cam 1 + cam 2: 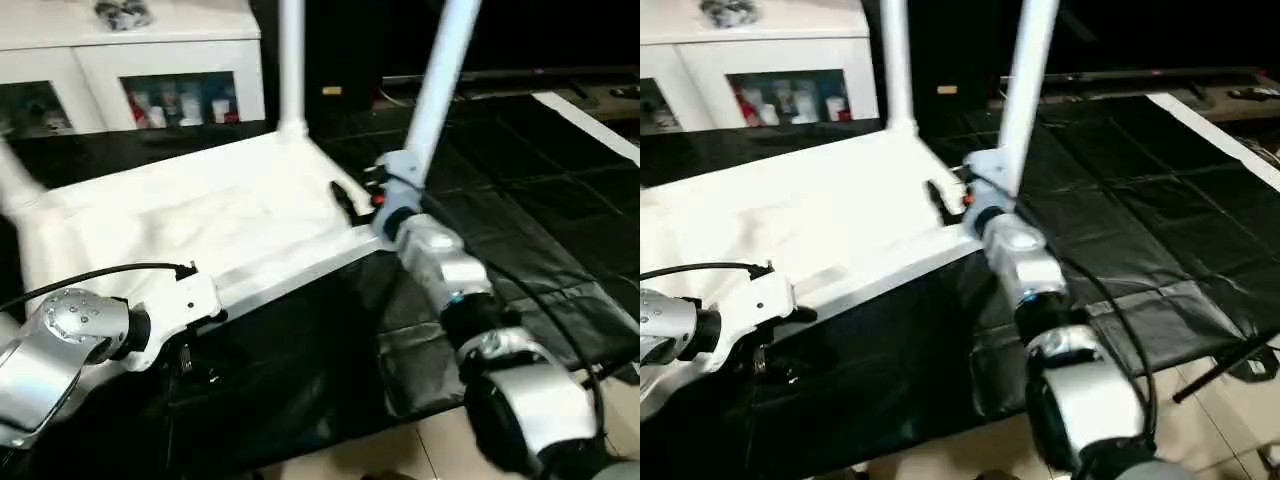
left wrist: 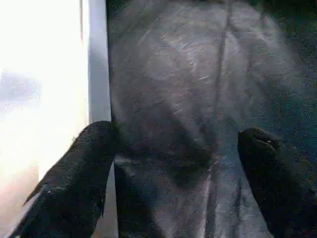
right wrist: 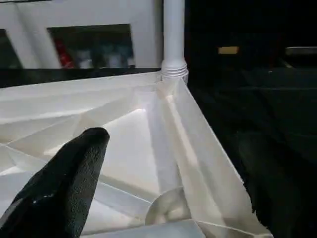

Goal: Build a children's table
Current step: Rotate table base

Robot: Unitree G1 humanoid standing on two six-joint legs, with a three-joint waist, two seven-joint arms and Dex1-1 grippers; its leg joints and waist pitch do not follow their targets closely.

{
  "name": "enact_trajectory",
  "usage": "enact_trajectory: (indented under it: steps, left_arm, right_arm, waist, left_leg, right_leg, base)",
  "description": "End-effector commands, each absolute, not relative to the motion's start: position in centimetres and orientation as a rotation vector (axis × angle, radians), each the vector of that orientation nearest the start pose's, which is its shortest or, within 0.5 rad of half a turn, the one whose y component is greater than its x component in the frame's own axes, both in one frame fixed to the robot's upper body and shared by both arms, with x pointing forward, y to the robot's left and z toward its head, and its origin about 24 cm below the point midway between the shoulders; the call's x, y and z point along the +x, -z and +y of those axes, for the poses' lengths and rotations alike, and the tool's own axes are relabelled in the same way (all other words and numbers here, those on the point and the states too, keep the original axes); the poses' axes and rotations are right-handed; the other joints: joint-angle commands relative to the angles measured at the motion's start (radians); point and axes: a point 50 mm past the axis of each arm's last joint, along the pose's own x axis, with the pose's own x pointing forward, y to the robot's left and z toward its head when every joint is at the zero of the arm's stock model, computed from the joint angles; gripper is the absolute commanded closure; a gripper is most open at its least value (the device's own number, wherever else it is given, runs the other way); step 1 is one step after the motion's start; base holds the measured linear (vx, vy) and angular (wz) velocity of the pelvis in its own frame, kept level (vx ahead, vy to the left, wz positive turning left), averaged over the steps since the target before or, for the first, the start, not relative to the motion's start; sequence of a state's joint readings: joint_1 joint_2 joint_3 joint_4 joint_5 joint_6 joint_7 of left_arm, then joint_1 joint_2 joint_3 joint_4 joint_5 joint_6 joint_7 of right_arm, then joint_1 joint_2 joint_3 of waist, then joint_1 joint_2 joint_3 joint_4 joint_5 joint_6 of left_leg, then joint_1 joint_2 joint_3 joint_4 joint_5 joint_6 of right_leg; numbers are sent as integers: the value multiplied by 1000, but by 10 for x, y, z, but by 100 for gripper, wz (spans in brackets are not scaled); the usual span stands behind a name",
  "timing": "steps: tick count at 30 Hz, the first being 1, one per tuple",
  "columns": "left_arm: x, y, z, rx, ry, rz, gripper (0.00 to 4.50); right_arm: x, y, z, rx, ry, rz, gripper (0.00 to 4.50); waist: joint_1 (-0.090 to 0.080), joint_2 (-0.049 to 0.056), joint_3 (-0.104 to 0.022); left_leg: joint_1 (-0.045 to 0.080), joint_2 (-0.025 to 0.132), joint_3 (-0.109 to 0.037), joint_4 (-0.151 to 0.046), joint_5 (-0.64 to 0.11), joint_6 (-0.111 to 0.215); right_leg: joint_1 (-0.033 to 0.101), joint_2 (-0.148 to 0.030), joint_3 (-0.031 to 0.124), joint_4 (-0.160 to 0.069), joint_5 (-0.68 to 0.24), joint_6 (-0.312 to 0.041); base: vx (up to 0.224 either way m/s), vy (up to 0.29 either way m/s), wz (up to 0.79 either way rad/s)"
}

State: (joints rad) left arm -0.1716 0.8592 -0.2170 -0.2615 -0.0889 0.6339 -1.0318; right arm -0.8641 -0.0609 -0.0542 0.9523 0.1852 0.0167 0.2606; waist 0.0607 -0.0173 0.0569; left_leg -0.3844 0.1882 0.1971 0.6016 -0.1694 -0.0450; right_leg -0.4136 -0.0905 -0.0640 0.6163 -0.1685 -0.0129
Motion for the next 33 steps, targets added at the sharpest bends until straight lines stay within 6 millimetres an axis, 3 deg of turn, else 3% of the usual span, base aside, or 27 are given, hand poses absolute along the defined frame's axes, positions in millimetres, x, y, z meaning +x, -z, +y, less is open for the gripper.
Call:
enact_trajectory:
  steps: [1,5,6,7,10,14,16,20,21,23,24,25,27,28,33]
  left_arm:
    - [247,-92,221,623,928,684,4]
    - [247,-90,221,575,917,653,4]
    - [245,-93,218,492,928,609,4]
    - [242,-95,218,453,931,596,4]
    - [234,-98,223,395,922,601,4]
    - [214,-101,250,349,877,669,4]
    - [206,-108,273,335,835,708,4]
    - [197,-118,299,333,793,783,4]
    - [193,-122,309,345,773,826,4]
    - [188,-127,322,362,740,895,4]
    - [181,-131,335,379,706,966,4]
    - [181,-131,335,379,706,966,4]
    - [176,-135,343,390,685,1000,4]
    - [174,-137,349,393,666,1007,4]
    - [167,-135,369,418,556,1022,4]
  right_arm:
    - [394,-96,-128,99,-261,106,0]
    - [392,-94,-134,79,-283,95,0]
    - [388,-94,-130,51,-360,79,0]
    - [386,-93,-128,41,-399,71,0]
    - [378,-92,-125,7,-493,53,0]
    - [356,-87,-127,-1,-621,47,0]
    - [340,-81,-132,-27,-687,70,0]
    - [324,-75,-136,-30,-756,109,0]
    - [319,-72,-138,-35,-771,125,0]
    - [312,-68,-139,-42,-785,145,0]
    - [307,-66,-140,-46,-791,163,0]
    - [307,-66,-140,-46,-791,163,0]
    - [304,-66,-140,-45,-790,171,0]
    - [301,-66,-139,-47,-795,178,0]
    - [297,-66,-131,-46,-817,187,0]
  waist:
    - [-10,20,-62]
    - [-9,18,-63]
    - [-11,17,-63]
    - [-8,23,-65]
    - [-13,16,-67]
    - [-17,13,-66]
    - [-15,16,-62]
    - [-17,18,-54]
    - [-23,15,-51]
    - [-22,22,-48]
    - [-22,22,-46]
    - [-24,20,-45]
    - [-21,24,-44]
    - [-23,21,-43]
    - [-22,21,-40]
  left_leg:
    - [42,34,-18,-80,-380,-81]
    - [37,33,-21,-81,-387,-81]
    - [30,31,-22,-81,-379,-77]
    - [32,32,-23,-80,-369,-74]
    - [22,34,-22,-81,-333,-52]
    - [20,33,-20,-81,-294,-21]
    - [22,34,-20,-83,-303,-14]
    - [30,35,-23,-89,-384,-23]
    - [27,35,-27,-92,-405,-29]
    - [34,35,-29,-92,-438,-37]
    - [35,35,-30,-93,-455,-41]
    - [38,36,-31,-94,-470,-41]
    - [45,38,-34,-94,-489,-48]
    - [40,38,-36,-97,-496,-50]
    - [48,38,-38,-97,-542,-57]
  right_leg:
    - [20,-40,47,-75,-347,-148]
    - [24,-40,44,-74,-357,-142]
    - [30,-41,44,-72,-349,-144]
    - [30,-42,43,-72,-341,-146]
    - [37,-40,42,-68,-292,-158]
    - [38,-34,43,-69,-268,-162]
    - [37,-33,43,-74,-287,-154]
    - [27,-33,45,-86,-385,-144]
    - [28,-36,45,-87,-421,-134]
    - [20,-37,47,-94,-469,-118]
    - [18,-38,48,-98,-496,-109]
    - [14,-38,49,-101,-518,-102]
    - [8,-41,50,-105,-532,-107]
    - [12,-40,49,-103,-530,-107]
    - [5,-42,49,-109,-560,-98]
  base:
    - [0,0,0]
    - [0,0,0]
    - [0,0,0]
    - [0,0,0]
    - [0,0,0]
    - [0,0,0]
    - [0,0,0]
    - [0,0,0]
    - [0,0,0]
    - [0,0,0]
    - [0,0,0]
    - [0,0,0]
    - [0,0,0]
    - [0,0,0]
    - [0,0,0]
